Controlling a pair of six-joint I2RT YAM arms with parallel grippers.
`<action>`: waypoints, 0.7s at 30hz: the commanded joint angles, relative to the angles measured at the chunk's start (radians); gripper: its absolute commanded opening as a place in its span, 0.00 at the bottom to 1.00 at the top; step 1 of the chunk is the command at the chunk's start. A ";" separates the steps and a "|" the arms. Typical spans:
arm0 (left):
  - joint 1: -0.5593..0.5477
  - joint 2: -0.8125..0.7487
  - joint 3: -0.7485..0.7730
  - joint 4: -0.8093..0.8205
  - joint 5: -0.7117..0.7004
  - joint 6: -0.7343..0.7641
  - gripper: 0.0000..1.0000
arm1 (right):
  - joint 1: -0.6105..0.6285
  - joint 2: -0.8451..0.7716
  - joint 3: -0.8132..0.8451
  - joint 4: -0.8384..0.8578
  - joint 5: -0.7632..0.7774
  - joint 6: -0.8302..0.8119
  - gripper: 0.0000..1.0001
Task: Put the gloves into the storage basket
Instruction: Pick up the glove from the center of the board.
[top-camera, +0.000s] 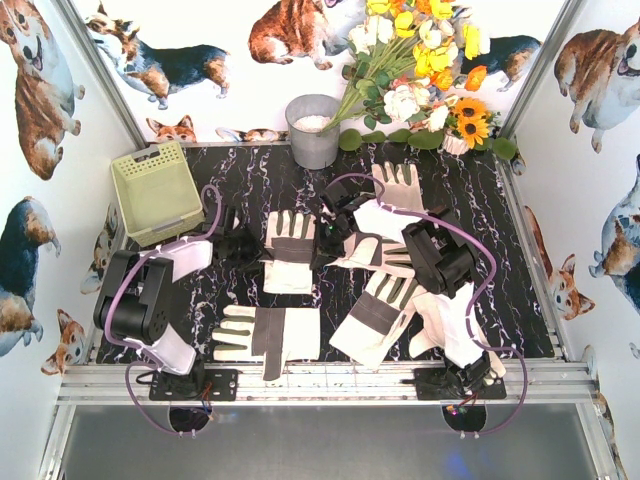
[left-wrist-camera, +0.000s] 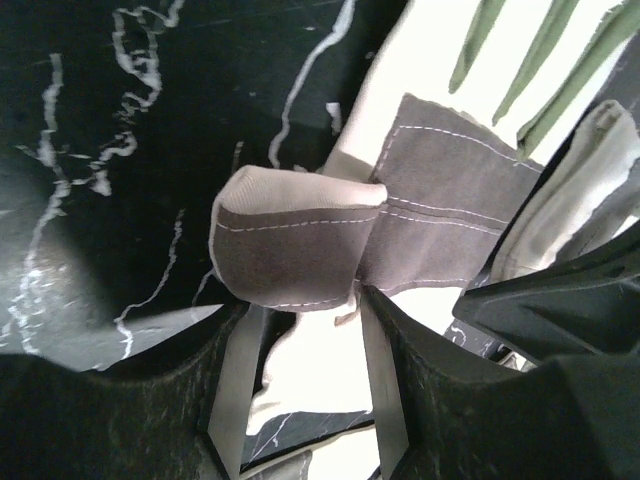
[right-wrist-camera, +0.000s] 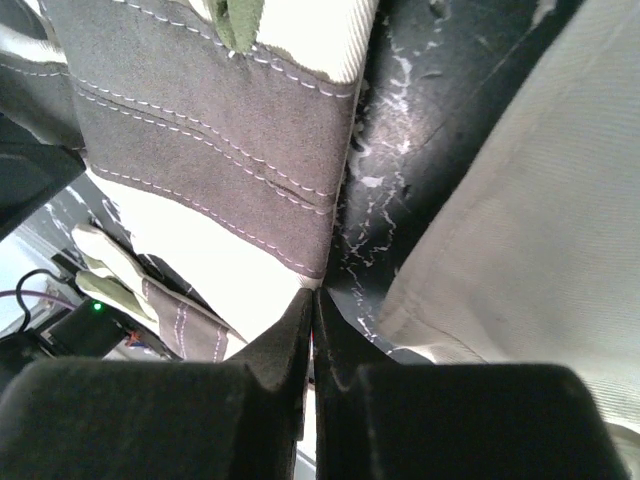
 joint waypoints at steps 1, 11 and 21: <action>-0.014 0.008 -0.080 0.019 -0.027 -0.025 0.39 | -0.008 -0.029 0.011 0.021 0.030 -0.020 0.01; -0.016 -0.127 -0.059 -0.081 -0.110 0.020 0.67 | -0.007 -0.100 0.051 0.024 -0.009 -0.052 0.29; -0.016 -0.421 0.073 -0.326 -0.310 0.099 0.95 | -0.080 -0.386 0.030 -0.042 -0.030 -0.095 0.48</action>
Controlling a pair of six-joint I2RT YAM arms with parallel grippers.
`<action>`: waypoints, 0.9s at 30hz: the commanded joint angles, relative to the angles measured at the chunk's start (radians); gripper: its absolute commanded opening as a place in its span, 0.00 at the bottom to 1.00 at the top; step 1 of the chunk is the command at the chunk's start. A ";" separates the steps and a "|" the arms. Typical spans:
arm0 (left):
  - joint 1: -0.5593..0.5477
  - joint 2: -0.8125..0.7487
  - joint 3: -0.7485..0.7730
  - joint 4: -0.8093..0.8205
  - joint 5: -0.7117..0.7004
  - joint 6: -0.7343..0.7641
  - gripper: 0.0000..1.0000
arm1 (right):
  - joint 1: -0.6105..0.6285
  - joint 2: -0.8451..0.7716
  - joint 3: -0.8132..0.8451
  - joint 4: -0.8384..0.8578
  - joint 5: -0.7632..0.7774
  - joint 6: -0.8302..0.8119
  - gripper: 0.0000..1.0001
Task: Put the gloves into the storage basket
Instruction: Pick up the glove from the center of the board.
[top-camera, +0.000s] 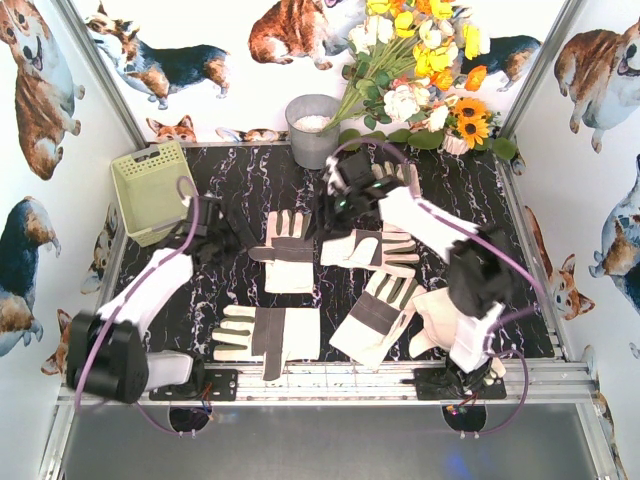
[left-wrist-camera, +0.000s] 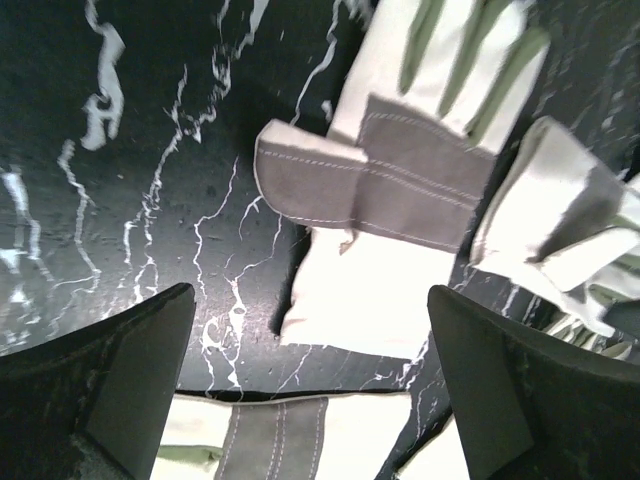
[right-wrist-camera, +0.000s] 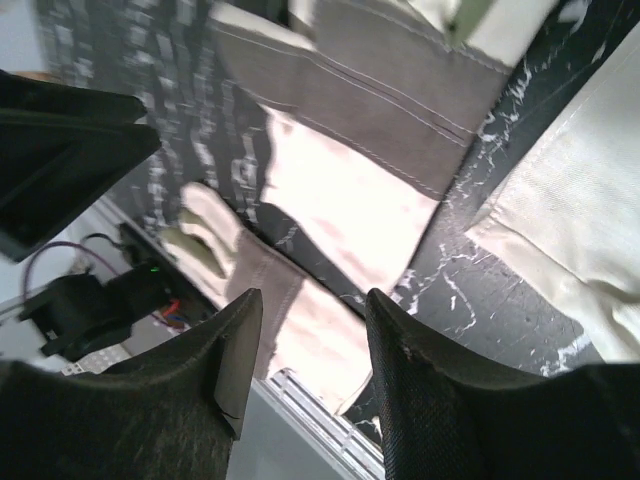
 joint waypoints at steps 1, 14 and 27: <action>-0.001 -0.149 0.076 -0.133 -0.138 0.059 0.97 | -0.077 -0.204 -0.013 -0.008 -0.022 -0.013 0.48; -0.002 -0.349 0.150 -0.334 -0.221 0.258 0.99 | -0.479 -0.534 -0.438 -0.036 -0.002 -0.004 0.54; -0.007 -0.390 0.115 -0.273 -0.226 0.151 0.99 | -0.780 -0.478 -0.616 0.142 -0.105 0.013 0.72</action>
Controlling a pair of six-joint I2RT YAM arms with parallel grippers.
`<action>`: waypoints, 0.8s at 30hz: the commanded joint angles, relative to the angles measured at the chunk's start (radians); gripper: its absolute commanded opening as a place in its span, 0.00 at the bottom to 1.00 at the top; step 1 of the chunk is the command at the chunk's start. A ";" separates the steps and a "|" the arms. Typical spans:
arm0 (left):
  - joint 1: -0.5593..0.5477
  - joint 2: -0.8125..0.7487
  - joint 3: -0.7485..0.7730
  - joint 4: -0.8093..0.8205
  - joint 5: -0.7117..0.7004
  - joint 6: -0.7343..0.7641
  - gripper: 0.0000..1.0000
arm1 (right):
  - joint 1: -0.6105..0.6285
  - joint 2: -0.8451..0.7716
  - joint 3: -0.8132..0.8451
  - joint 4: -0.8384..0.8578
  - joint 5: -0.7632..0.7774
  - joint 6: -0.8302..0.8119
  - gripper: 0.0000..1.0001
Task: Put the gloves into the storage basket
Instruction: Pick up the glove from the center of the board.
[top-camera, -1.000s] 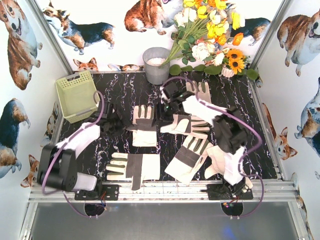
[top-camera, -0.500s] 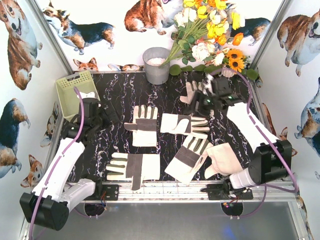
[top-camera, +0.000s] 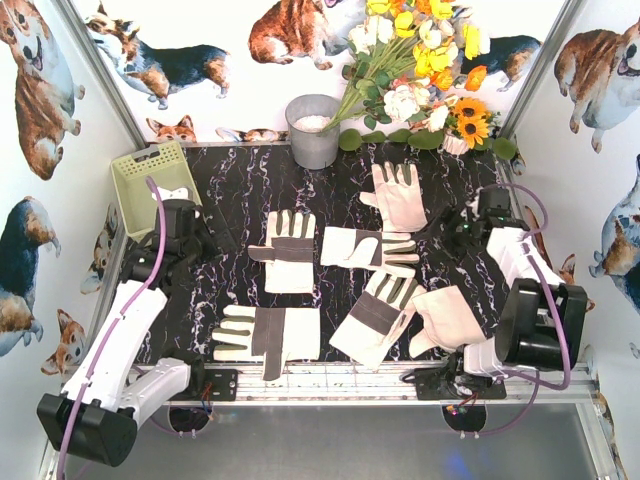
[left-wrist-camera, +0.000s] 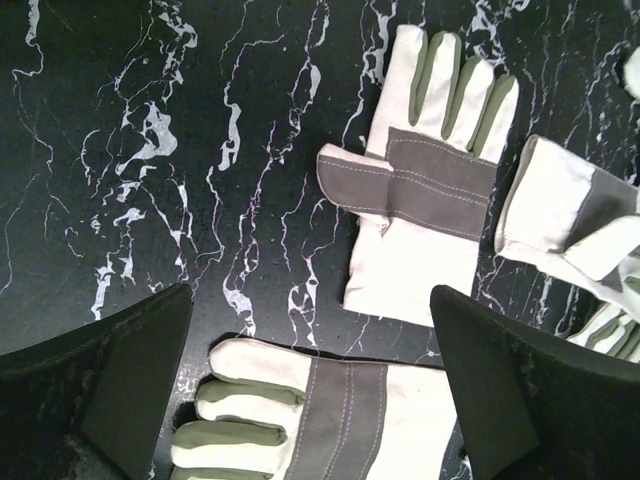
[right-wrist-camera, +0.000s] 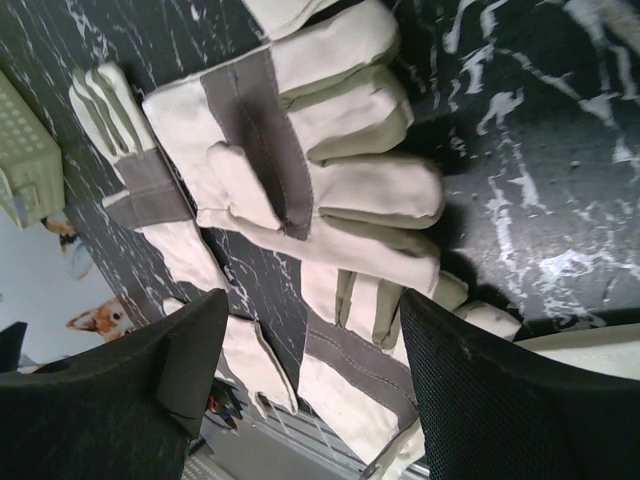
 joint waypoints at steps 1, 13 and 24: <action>-0.006 -0.030 -0.007 0.016 -0.021 -0.040 0.99 | -0.055 0.037 -0.026 0.125 -0.047 0.011 0.73; -0.006 -0.063 -0.008 -0.050 0.000 -0.028 0.99 | -0.057 0.236 -0.005 0.231 -0.158 0.025 0.73; -0.010 -0.043 -0.014 -0.007 0.050 -0.048 0.99 | 0.016 0.371 0.058 0.242 -0.168 0.034 0.67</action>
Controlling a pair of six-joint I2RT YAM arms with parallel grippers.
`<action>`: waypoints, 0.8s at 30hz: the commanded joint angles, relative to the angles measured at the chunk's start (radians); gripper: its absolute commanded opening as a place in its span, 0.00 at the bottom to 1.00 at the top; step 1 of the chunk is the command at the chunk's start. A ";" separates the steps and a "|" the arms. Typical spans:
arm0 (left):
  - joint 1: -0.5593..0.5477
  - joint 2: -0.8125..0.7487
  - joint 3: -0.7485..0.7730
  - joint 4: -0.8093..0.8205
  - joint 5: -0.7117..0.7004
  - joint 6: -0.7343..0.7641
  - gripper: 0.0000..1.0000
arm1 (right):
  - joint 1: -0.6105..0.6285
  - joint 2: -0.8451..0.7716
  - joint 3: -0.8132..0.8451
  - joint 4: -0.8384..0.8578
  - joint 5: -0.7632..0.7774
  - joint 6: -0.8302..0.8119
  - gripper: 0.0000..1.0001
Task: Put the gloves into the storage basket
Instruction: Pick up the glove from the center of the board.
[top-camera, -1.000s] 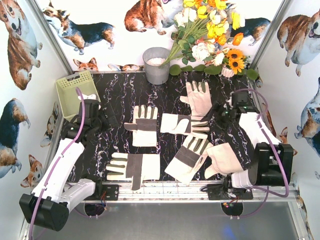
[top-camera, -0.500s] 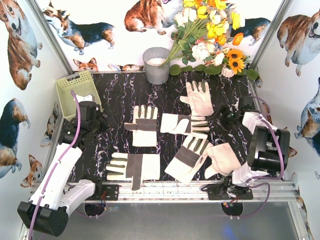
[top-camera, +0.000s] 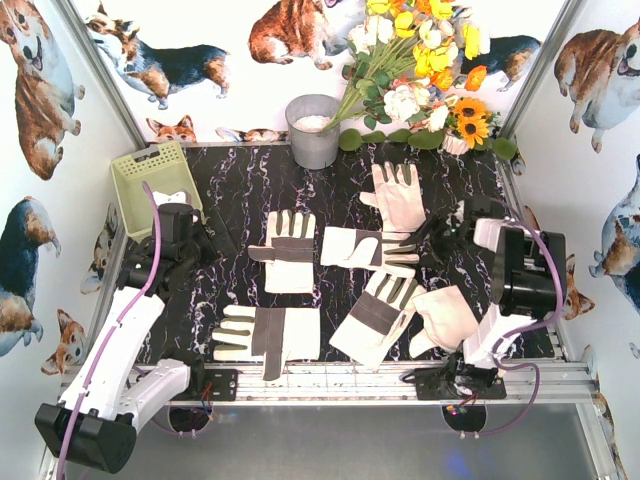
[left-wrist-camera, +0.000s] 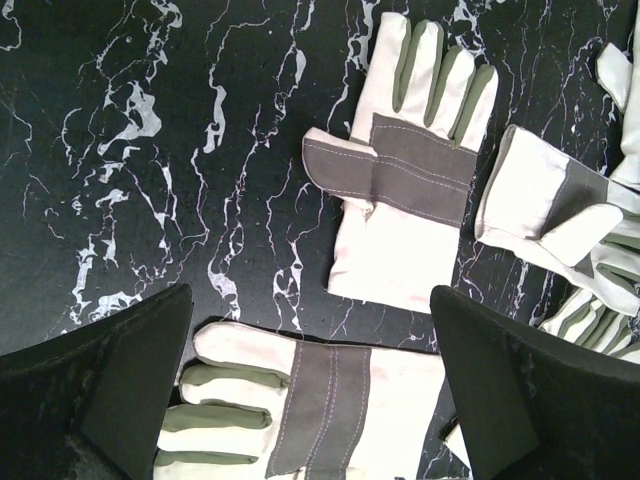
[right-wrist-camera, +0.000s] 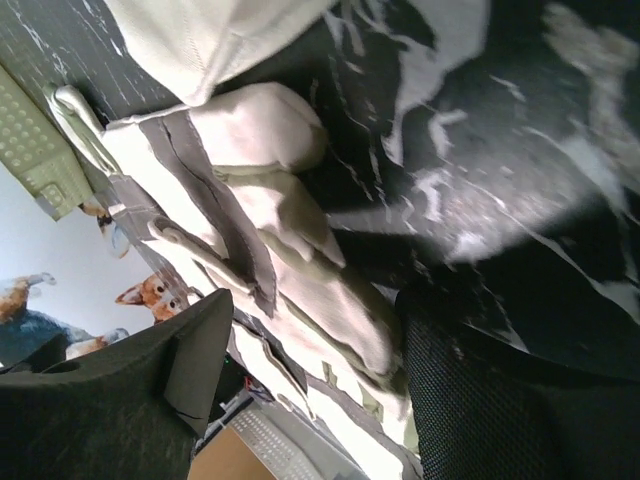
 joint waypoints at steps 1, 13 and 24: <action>-0.010 0.007 -0.007 0.029 0.030 -0.009 0.99 | 0.046 0.038 0.071 0.048 -0.019 0.001 0.65; -0.112 0.109 0.024 0.118 0.044 0.008 0.99 | 0.062 -0.077 0.136 -0.010 -0.112 -0.001 0.00; -0.487 0.348 0.259 0.287 0.031 0.265 0.98 | 0.094 -0.338 0.237 -0.275 -0.185 -0.163 0.00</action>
